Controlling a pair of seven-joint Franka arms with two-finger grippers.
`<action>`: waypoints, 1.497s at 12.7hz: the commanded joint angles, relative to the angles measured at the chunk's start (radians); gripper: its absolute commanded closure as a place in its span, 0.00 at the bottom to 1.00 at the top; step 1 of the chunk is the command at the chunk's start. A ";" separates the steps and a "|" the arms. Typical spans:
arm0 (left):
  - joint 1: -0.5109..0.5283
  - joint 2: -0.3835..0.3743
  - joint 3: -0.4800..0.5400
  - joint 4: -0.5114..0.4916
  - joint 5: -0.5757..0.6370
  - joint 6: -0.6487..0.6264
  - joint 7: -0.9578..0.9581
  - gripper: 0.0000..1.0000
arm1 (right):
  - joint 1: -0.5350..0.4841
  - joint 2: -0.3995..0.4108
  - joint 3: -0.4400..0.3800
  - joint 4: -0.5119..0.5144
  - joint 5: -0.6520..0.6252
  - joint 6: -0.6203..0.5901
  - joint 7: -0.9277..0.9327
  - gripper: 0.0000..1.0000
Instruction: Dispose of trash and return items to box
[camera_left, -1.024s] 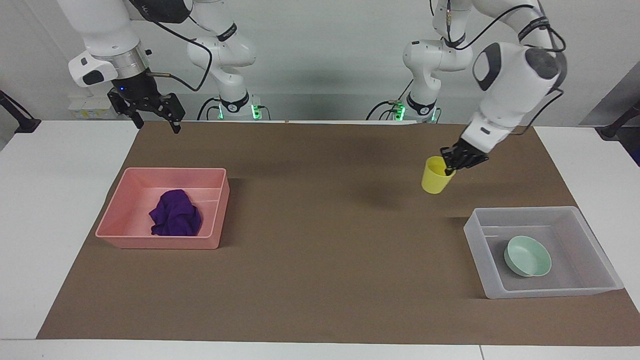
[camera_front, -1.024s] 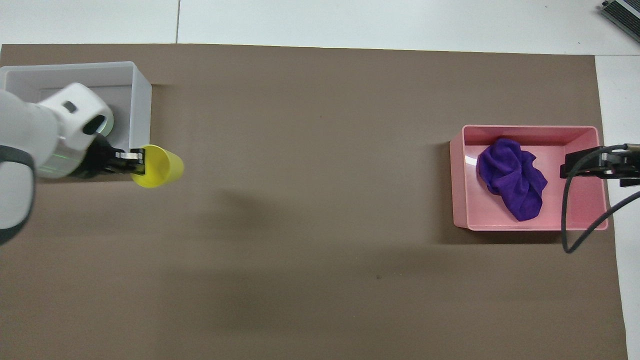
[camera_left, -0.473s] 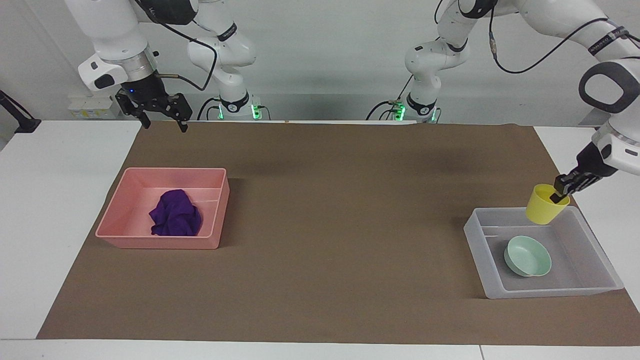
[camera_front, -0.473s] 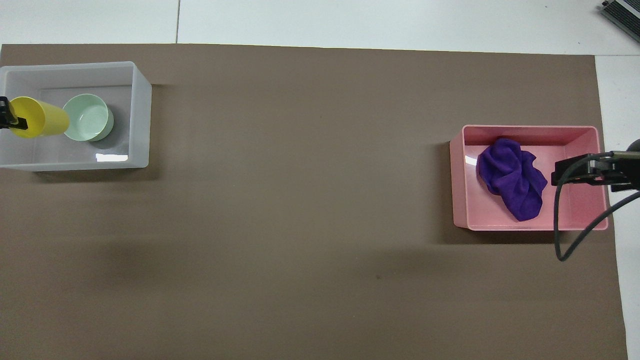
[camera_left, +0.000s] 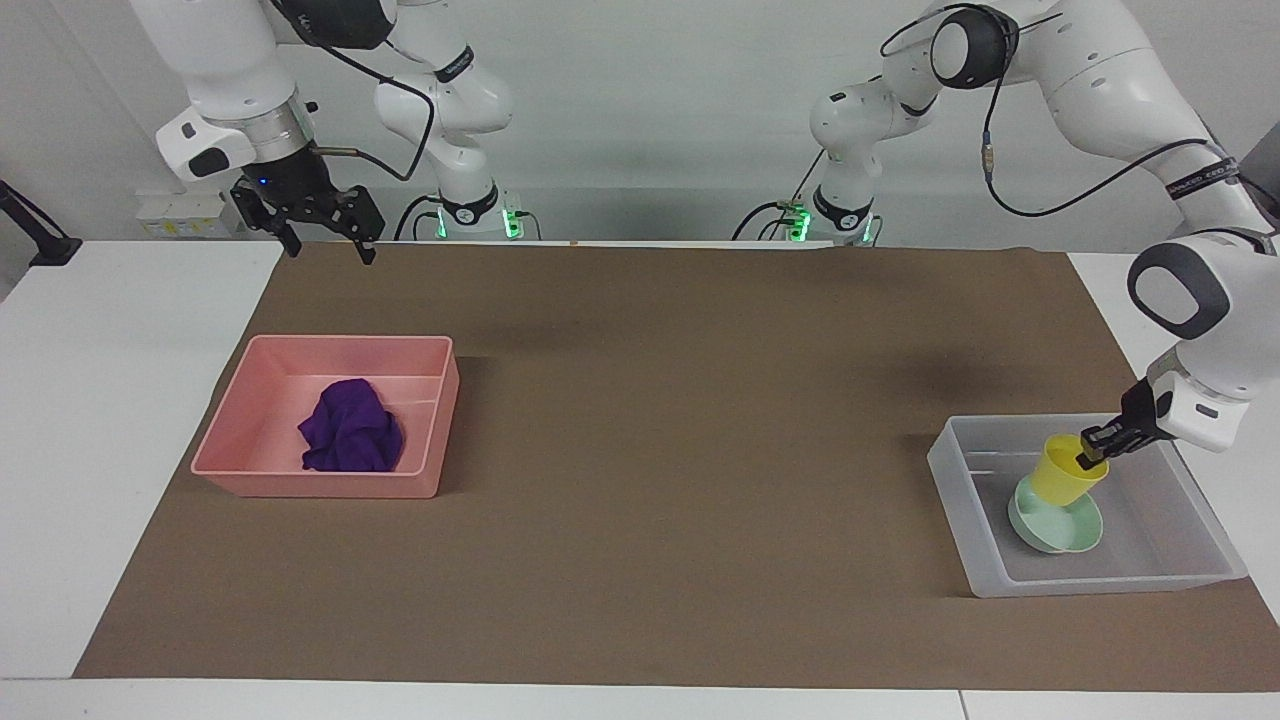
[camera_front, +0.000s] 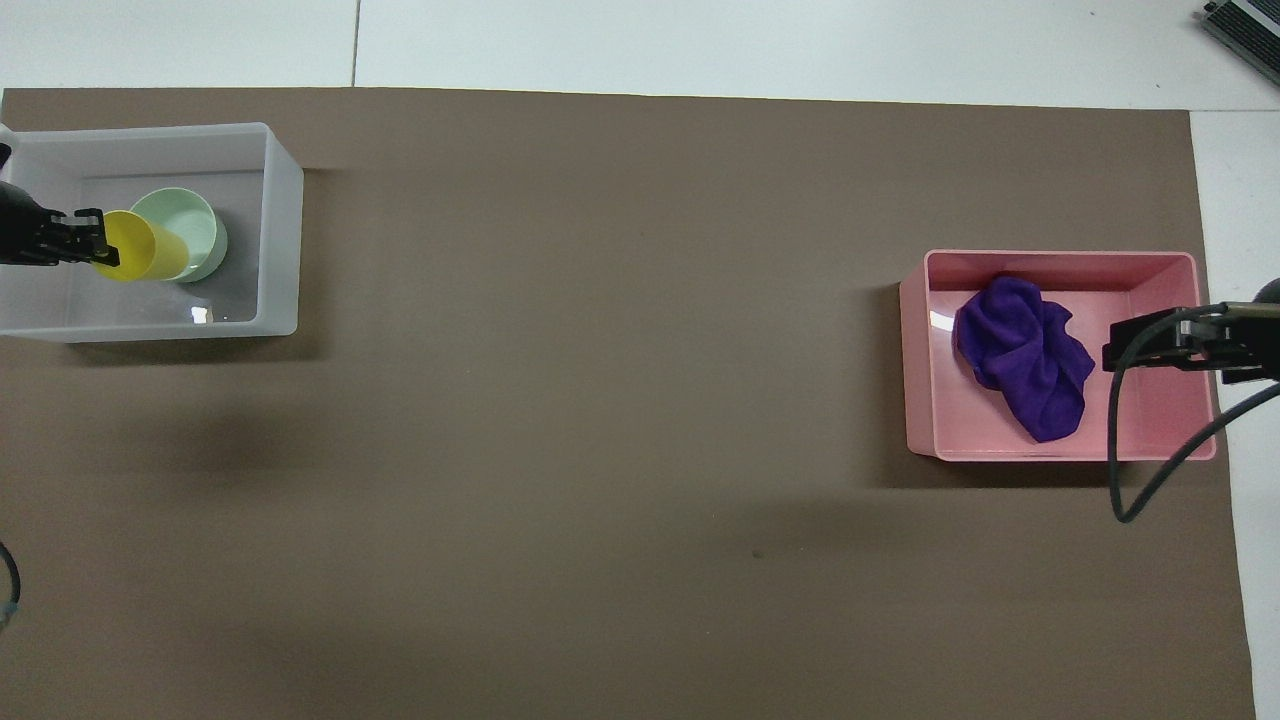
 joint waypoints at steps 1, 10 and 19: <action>-0.008 0.033 0.003 0.031 0.018 -0.003 -0.005 1.00 | 0.001 -0.025 -0.001 -0.025 0.000 0.000 -0.016 0.00; -0.014 -0.006 -0.004 0.067 0.015 0.023 -0.006 0.00 | 0.001 -0.025 -0.001 -0.025 0.000 0.002 -0.017 0.00; -0.183 -0.272 -0.009 0.067 0.103 -0.432 -0.155 0.00 | 0.000 -0.004 -0.001 0.019 -0.006 -0.004 -0.016 0.00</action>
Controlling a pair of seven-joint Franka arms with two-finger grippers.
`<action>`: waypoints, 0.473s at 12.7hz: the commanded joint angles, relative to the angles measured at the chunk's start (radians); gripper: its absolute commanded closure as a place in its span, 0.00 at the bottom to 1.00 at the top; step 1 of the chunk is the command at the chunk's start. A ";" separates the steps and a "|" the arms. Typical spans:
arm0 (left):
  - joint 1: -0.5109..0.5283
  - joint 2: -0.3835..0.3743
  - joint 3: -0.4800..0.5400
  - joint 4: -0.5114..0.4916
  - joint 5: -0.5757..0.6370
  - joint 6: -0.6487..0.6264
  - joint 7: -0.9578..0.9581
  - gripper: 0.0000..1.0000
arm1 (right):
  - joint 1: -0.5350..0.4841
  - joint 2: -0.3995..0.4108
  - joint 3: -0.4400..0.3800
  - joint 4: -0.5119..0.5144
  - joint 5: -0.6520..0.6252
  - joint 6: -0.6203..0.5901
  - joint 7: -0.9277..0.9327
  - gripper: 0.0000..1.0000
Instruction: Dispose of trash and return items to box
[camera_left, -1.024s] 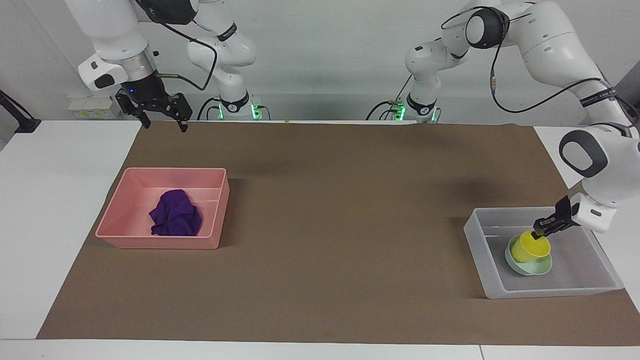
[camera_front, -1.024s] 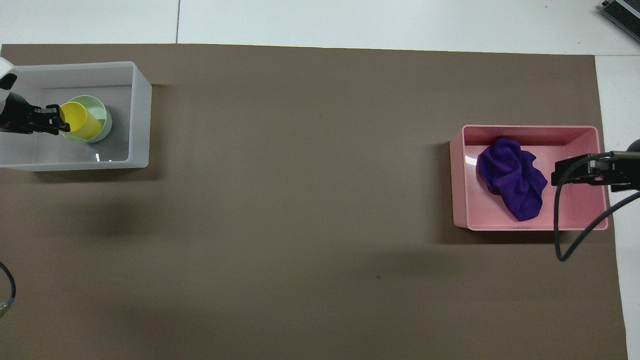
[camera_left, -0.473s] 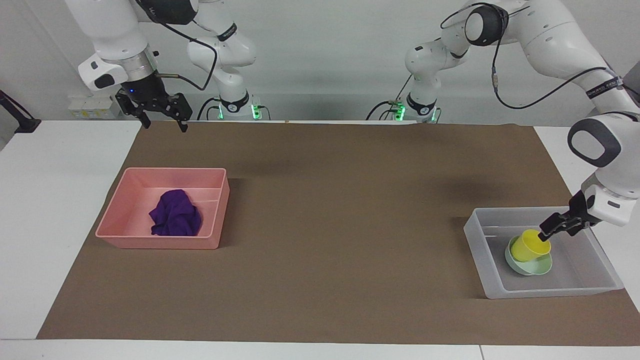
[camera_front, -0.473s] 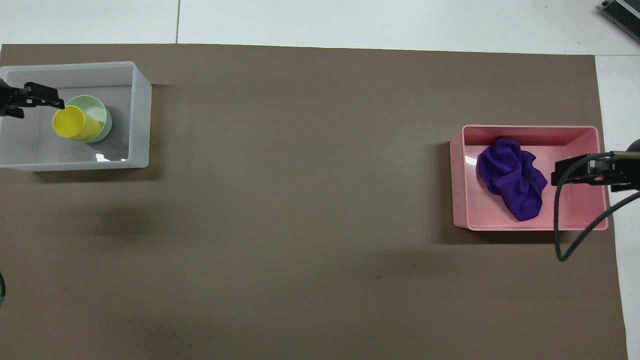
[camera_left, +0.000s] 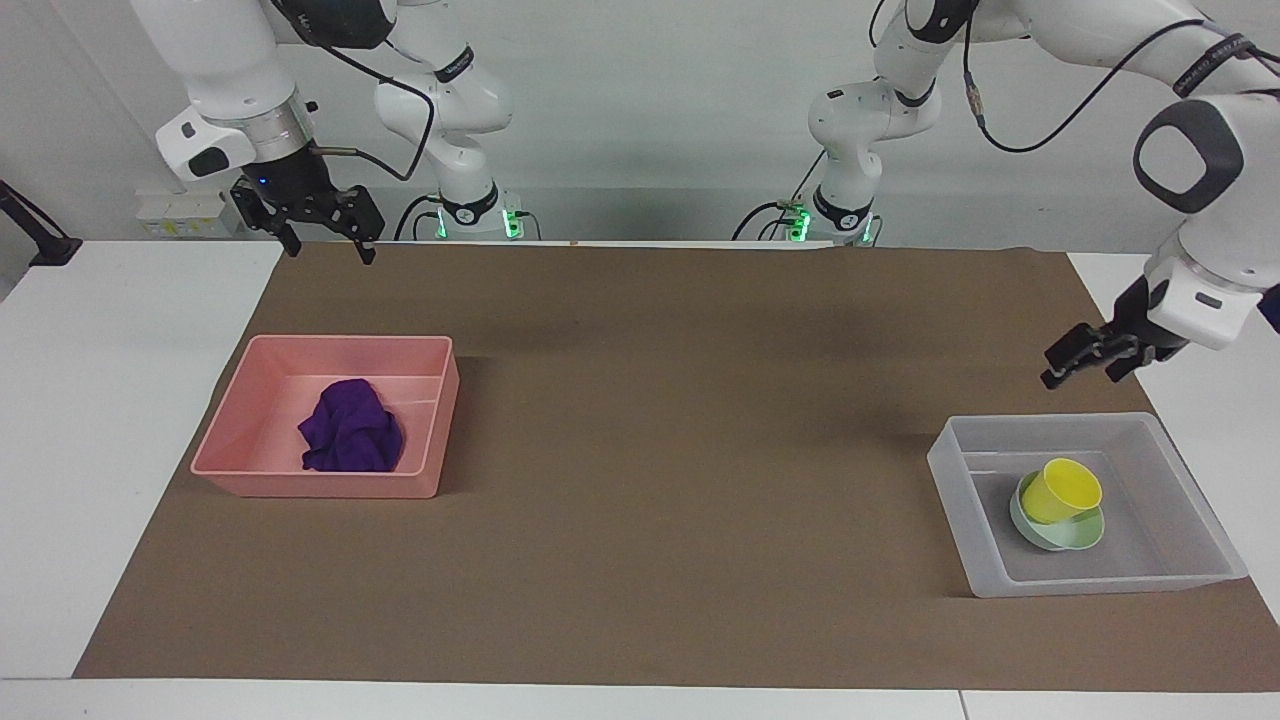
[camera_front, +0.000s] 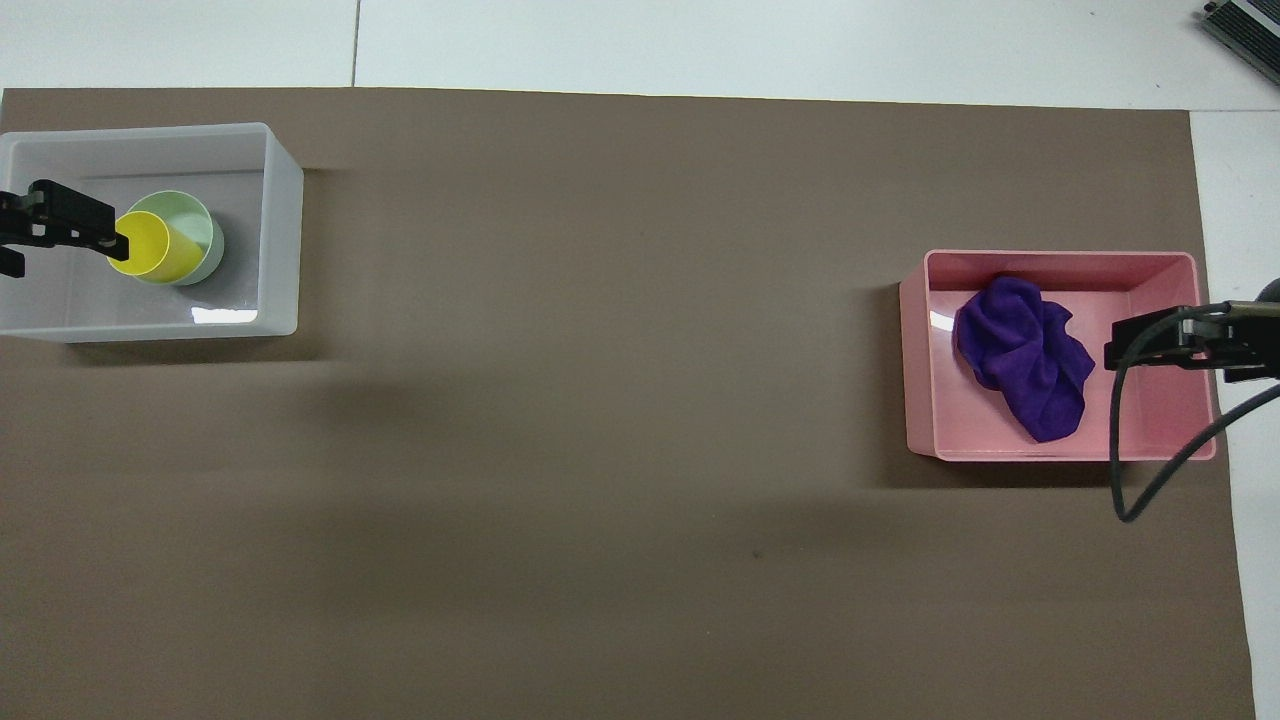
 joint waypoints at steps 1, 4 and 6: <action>-0.087 -0.010 0.019 -0.017 0.138 -0.034 -0.043 0.00 | 0.001 -0.005 -0.001 0.008 -0.002 0.000 -0.016 0.00; -0.092 -0.096 0.009 -0.055 0.112 -0.098 -0.047 0.00 | 0.000 -0.007 -0.001 0.005 0.000 -0.004 -0.020 0.00; -0.099 -0.218 0.028 -0.227 0.059 0.005 -0.052 0.00 | -0.002 -0.004 -0.003 0.012 0.009 -0.024 -0.028 0.00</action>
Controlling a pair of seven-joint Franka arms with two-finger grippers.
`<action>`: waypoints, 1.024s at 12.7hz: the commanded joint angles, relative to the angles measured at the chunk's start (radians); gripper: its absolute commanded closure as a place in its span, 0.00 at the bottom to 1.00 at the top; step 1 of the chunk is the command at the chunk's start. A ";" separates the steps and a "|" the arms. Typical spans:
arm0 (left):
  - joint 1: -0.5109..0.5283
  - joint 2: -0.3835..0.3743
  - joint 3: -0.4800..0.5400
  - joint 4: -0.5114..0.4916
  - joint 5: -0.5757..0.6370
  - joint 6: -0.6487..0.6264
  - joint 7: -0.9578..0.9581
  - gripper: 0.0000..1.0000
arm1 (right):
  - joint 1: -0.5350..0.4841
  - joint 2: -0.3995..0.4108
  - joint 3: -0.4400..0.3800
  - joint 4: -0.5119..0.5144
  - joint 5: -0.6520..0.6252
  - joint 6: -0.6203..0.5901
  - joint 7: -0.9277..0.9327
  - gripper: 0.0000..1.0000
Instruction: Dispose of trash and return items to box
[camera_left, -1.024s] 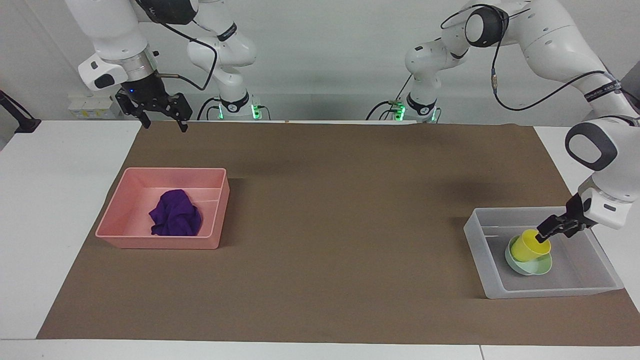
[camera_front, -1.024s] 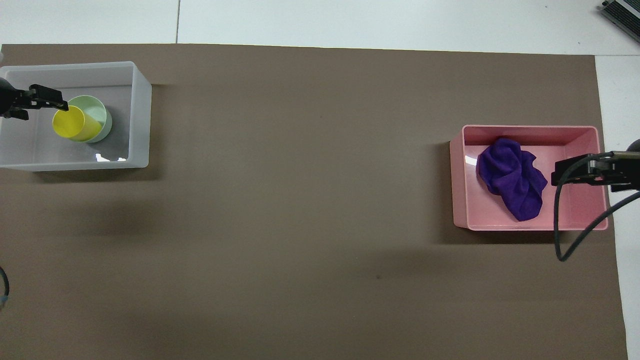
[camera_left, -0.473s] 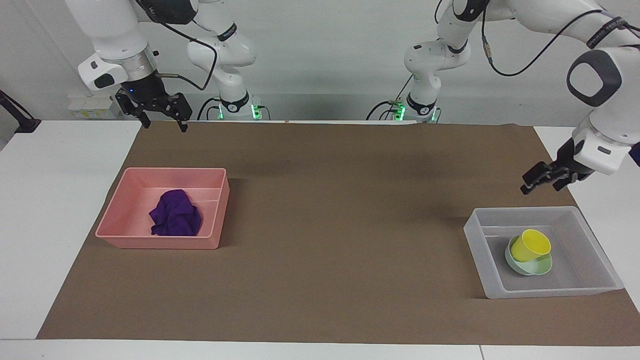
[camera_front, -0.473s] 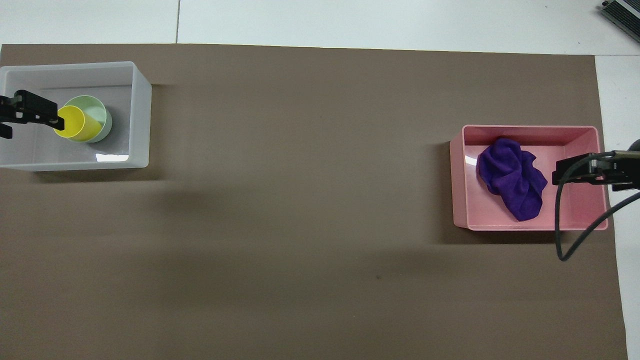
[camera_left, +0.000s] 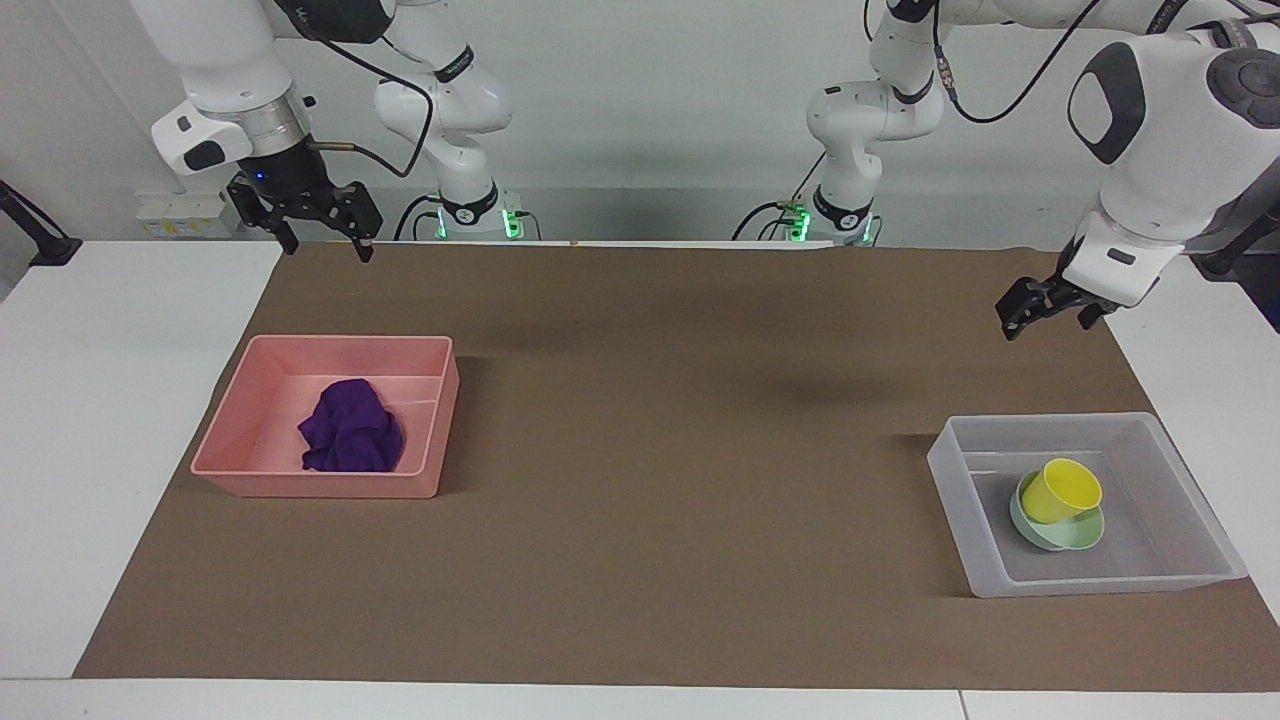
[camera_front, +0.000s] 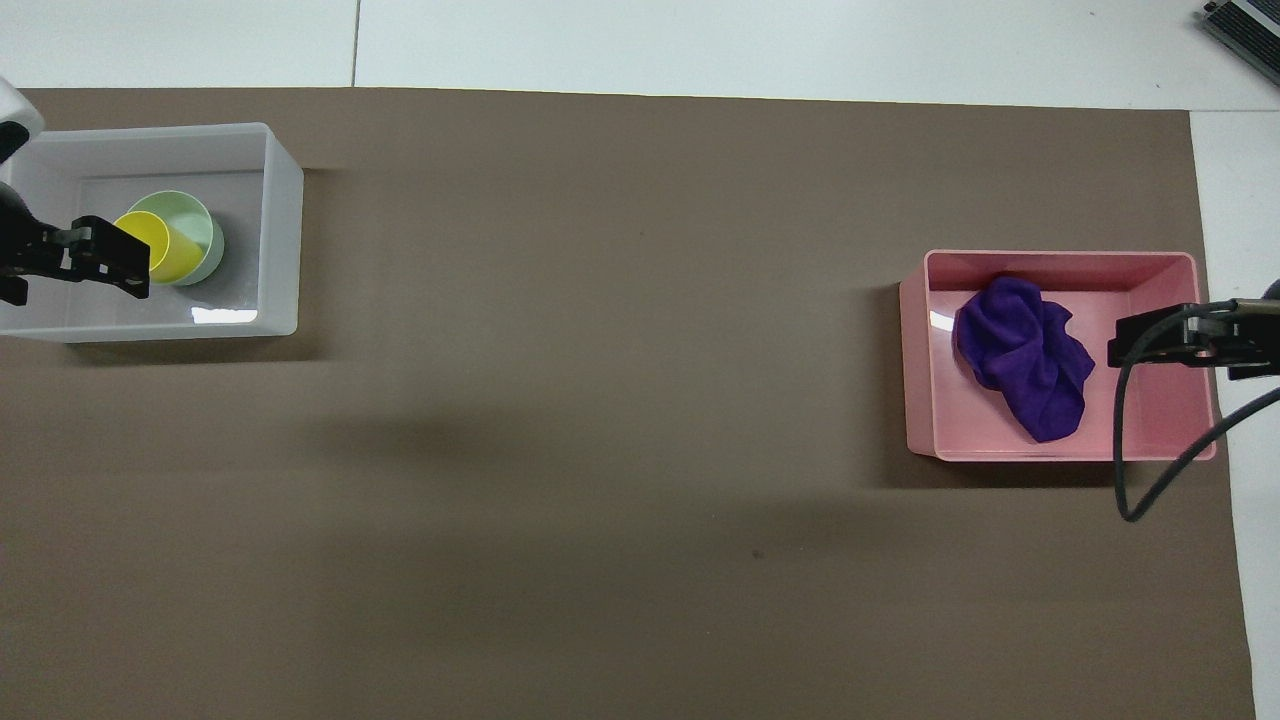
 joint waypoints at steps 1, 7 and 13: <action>-0.009 -0.178 0.025 -0.237 -0.044 0.116 -0.008 0.00 | -0.003 -0.005 -0.004 0.006 0.016 -0.024 -0.029 0.00; -0.049 -0.212 0.044 -0.250 -0.107 0.112 0.002 0.00 | 0.001 -0.010 -0.003 -0.002 0.016 -0.018 -0.027 0.00; -0.031 -0.188 0.048 -0.222 -0.124 0.066 0.008 0.00 | 0.000 -0.010 -0.003 -0.002 0.016 -0.017 -0.020 0.00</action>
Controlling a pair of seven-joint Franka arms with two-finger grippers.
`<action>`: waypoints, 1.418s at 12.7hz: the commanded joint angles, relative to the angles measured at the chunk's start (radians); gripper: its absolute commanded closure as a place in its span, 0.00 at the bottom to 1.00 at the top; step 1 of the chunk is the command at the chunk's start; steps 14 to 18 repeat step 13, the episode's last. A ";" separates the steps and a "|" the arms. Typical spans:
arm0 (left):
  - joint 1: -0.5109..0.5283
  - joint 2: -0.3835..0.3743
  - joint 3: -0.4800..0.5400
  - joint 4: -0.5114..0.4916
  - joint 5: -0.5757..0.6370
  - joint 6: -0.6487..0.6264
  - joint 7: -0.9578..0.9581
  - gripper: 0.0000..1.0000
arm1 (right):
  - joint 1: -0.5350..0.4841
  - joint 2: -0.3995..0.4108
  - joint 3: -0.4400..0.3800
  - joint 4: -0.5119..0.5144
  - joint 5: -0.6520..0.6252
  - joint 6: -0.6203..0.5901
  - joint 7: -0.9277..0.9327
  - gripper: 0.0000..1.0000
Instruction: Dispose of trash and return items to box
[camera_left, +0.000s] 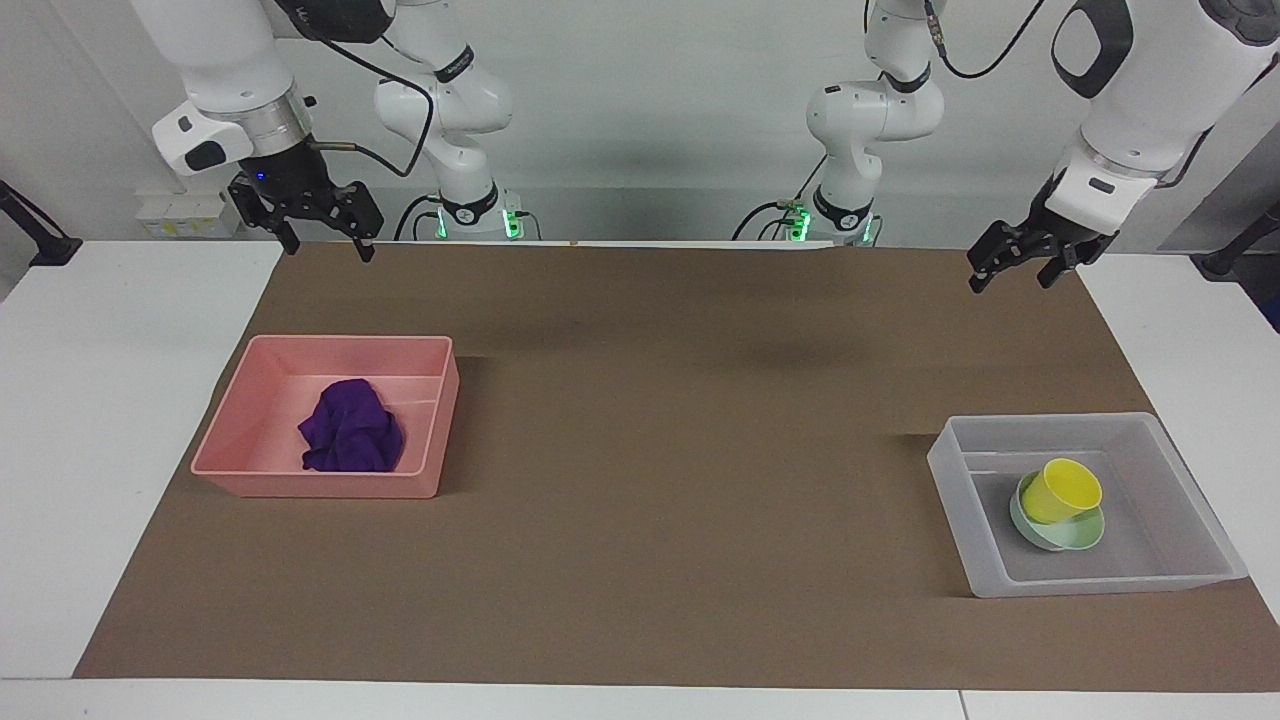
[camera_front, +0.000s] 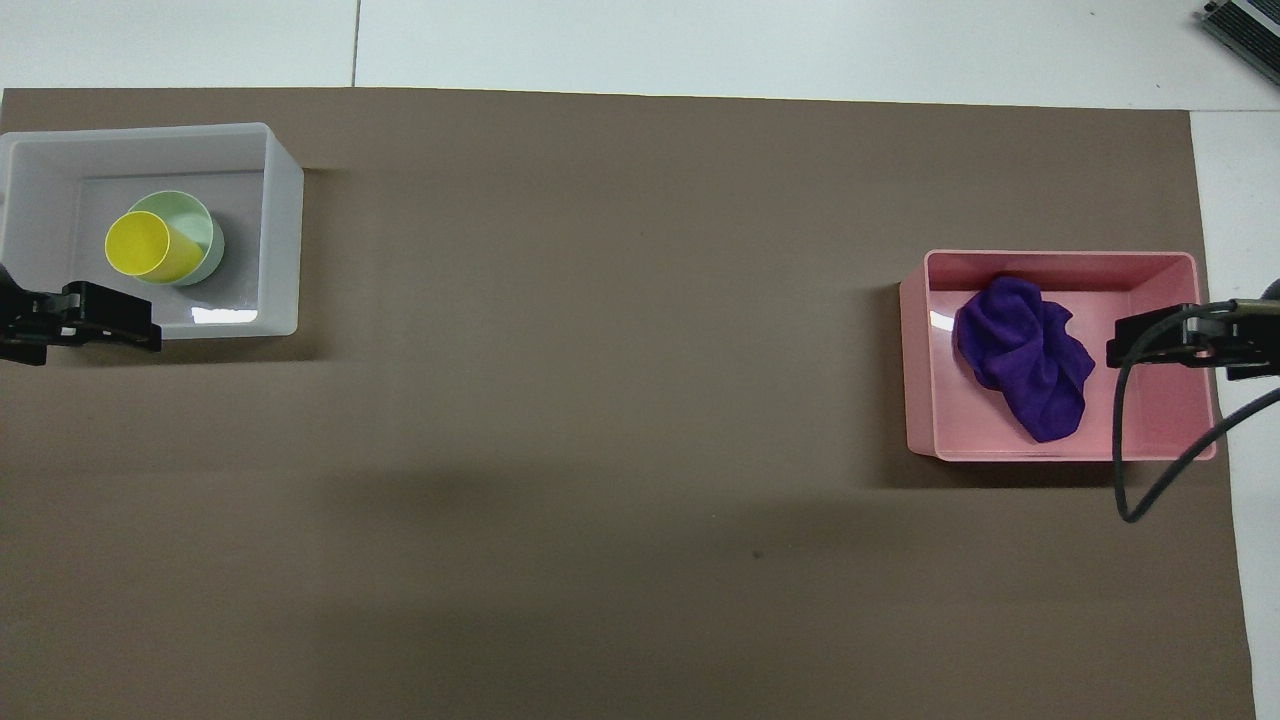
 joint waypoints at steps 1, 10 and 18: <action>-0.010 -0.003 0.005 -0.007 -0.009 -0.012 0.007 0.00 | -0.001 -0.010 -0.003 -0.002 0.014 -0.016 -0.019 0.00; -0.019 -0.005 -0.004 -0.007 0.009 -0.031 0.005 0.00 | 0.001 -0.011 -0.003 -0.005 0.014 -0.016 -0.028 0.00; -0.019 -0.006 -0.004 -0.007 0.009 -0.032 0.000 0.00 | 0.001 -0.013 -0.003 -0.006 0.015 -0.017 -0.031 0.00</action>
